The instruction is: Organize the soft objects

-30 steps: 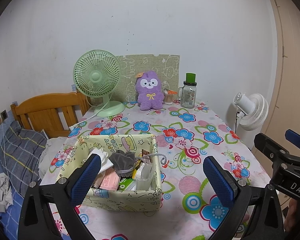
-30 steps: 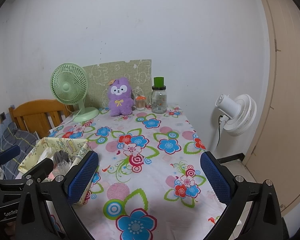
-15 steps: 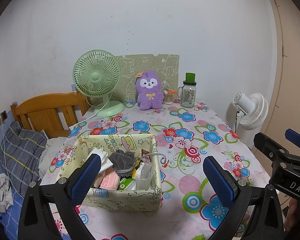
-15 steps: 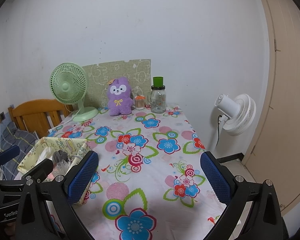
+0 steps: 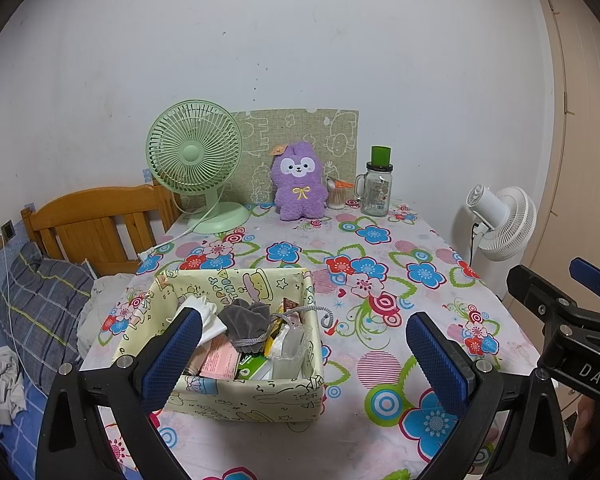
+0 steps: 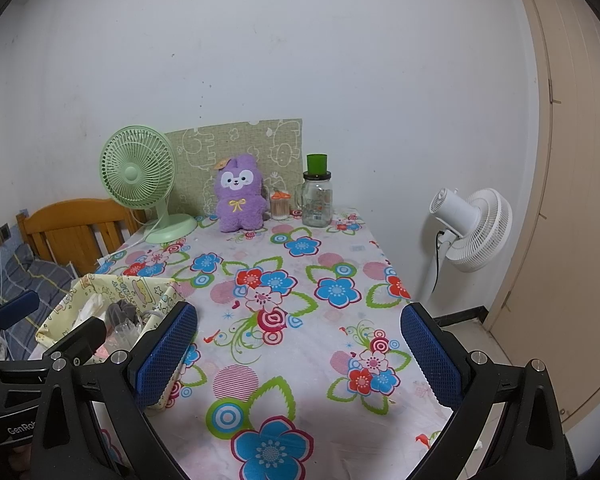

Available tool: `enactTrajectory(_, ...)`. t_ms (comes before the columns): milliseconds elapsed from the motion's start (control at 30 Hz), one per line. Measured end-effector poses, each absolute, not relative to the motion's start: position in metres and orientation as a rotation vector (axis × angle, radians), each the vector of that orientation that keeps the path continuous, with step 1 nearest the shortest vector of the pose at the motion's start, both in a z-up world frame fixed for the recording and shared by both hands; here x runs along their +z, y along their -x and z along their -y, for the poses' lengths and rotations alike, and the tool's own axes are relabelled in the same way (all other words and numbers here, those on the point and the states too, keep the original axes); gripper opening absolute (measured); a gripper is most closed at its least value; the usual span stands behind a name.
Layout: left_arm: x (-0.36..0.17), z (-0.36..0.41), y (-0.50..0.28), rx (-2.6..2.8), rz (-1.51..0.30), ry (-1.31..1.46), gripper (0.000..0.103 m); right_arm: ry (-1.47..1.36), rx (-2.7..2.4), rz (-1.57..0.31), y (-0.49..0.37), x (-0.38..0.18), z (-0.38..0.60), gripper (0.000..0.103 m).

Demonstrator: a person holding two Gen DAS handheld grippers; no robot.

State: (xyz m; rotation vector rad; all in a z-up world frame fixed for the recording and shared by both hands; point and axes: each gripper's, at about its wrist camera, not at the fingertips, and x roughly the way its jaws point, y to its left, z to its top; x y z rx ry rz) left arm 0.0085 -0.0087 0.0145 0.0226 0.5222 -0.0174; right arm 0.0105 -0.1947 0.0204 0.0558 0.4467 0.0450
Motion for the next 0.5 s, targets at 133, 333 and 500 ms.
enactTrajectory(133, 0.0146, 0.0089, -0.0082, -0.018, -0.523, -0.024, 0.103, -0.056, 0.044, -0.446, -0.0103, 0.0205, 0.1946, 0.103)
enactTrajectory(333, 0.0145, 0.0092, -0.0083, -0.021, -0.522, -0.024, 0.103, -0.055, 0.044, -0.446, -0.0102, 0.0206, 0.1946, 0.103)
enactTrajectory(500, 0.0145, 0.0092, -0.0082, -0.020, -0.522, -0.023, 0.103, -0.056, 0.045, -0.447, -0.0100, 0.0206, 0.1947, 0.103)
